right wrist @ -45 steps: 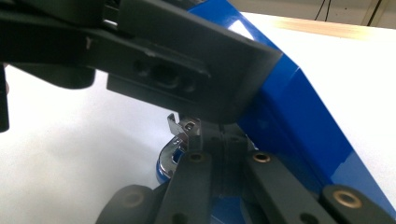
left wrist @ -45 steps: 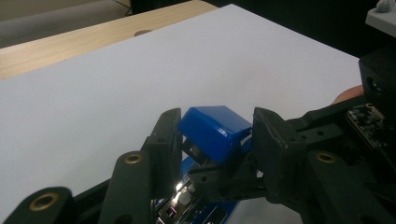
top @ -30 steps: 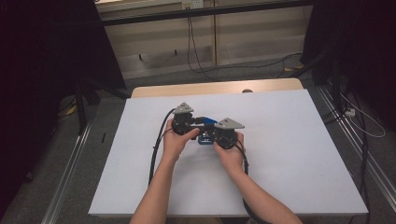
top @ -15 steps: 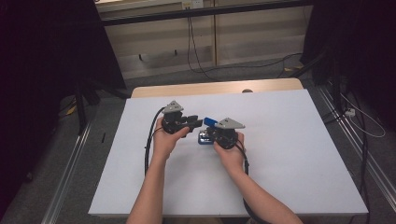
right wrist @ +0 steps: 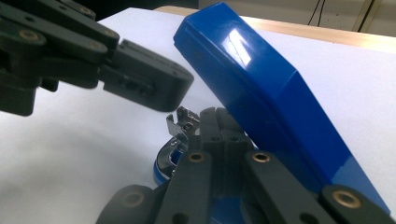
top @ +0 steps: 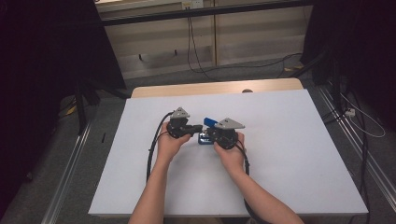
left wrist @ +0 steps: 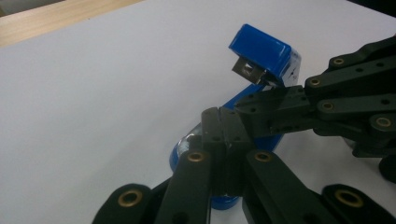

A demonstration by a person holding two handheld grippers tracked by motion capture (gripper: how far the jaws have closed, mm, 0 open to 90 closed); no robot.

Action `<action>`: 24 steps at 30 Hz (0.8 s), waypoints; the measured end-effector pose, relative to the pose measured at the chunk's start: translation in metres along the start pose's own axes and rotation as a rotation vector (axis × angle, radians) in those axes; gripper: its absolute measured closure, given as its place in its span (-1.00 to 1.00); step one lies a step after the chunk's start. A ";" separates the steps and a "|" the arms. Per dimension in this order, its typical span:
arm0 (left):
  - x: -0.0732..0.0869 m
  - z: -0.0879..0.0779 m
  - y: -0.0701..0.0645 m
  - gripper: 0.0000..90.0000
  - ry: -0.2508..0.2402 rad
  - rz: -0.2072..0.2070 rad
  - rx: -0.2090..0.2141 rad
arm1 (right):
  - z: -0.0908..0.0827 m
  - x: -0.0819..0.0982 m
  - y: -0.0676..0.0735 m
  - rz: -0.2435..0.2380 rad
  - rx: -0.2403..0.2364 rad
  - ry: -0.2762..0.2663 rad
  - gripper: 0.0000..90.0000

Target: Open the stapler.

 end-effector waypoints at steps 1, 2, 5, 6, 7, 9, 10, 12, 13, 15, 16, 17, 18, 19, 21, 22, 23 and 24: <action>0.000 0.001 0.000 1.00 0.002 0.004 -0.002 | 0.000 0.000 0.000 -0.002 0.000 0.002 1.00; 0.000 0.003 -0.001 1.00 0.004 0.003 -0.005 | 0.000 0.000 0.000 -0.004 0.000 0.002 1.00; 0.001 0.005 -0.001 1.00 0.009 0.010 -0.015 | 0.000 -0.001 0.000 -0.005 0.001 0.003 1.00; 0.001 0.006 -0.001 1.00 0.008 0.013 -0.016 | 0.000 -0.001 0.000 -0.004 -0.001 0.004 1.00; 0.001 0.007 0.000 1.00 0.010 0.015 -0.014 | 0.000 -0.001 0.000 -0.003 0.000 0.004 1.00; 0.002 0.007 -0.001 1.00 0.003 0.008 -0.010 | 0.000 -0.001 0.000 -0.004 0.000 0.004 1.00; 0.001 0.008 -0.001 1.00 0.004 0.015 -0.012 | 0.000 -0.001 0.000 -0.005 0.002 0.004 1.00; 0.002 0.009 -0.001 1.00 0.005 0.021 -0.013 | 0.000 -0.001 0.000 -0.007 0.002 0.005 1.00; 0.002 0.010 -0.002 1.00 0.005 0.016 -0.010 | 0.000 -0.001 0.000 -0.008 0.001 0.006 1.00; 0.002 0.011 -0.002 1.00 0.005 0.021 -0.011 | 0.000 -0.001 0.001 -0.012 0.004 0.010 1.00; 0.002 0.011 -0.002 1.00 0.005 0.023 -0.012 | 0.000 -0.001 0.001 -0.016 0.009 0.009 1.00; 0.002 0.012 -0.003 1.00 0.005 0.022 -0.012 | 0.000 -0.001 0.001 -0.015 0.009 0.008 1.00; 0.002 0.012 -0.002 1.00 0.004 0.022 -0.013 | 0.000 -0.001 0.001 -0.015 0.010 0.006 1.00; 0.002 0.012 -0.003 1.00 0.004 0.018 -0.012 | -0.001 -0.002 0.001 -0.020 0.014 0.008 1.00; 0.002 0.012 -0.002 1.00 0.006 0.022 -0.014 | -0.001 -0.002 0.001 -0.034 0.023 0.008 1.00; 0.002 0.012 -0.002 1.00 0.006 0.022 -0.012 | -0.002 -0.003 0.001 -0.042 0.033 0.006 1.00; 0.002 0.013 -0.002 1.00 0.009 0.025 -0.012 | -0.002 -0.003 0.001 -0.051 0.041 0.006 1.00; 0.003 0.013 -0.002 1.00 0.006 0.024 -0.011 | -0.002 -0.004 0.001 -0.055 0.044 0.009 1.00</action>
Point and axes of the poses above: each handheld gripper's, and its own axes: z roughly forward along the jaws, x roughly out of its underside, y roughly to its left, the point moved 1 cm from there along z, roughly forward along the jaws, and after that the axes turned 7 degrees about y, right-handed, at the moved point
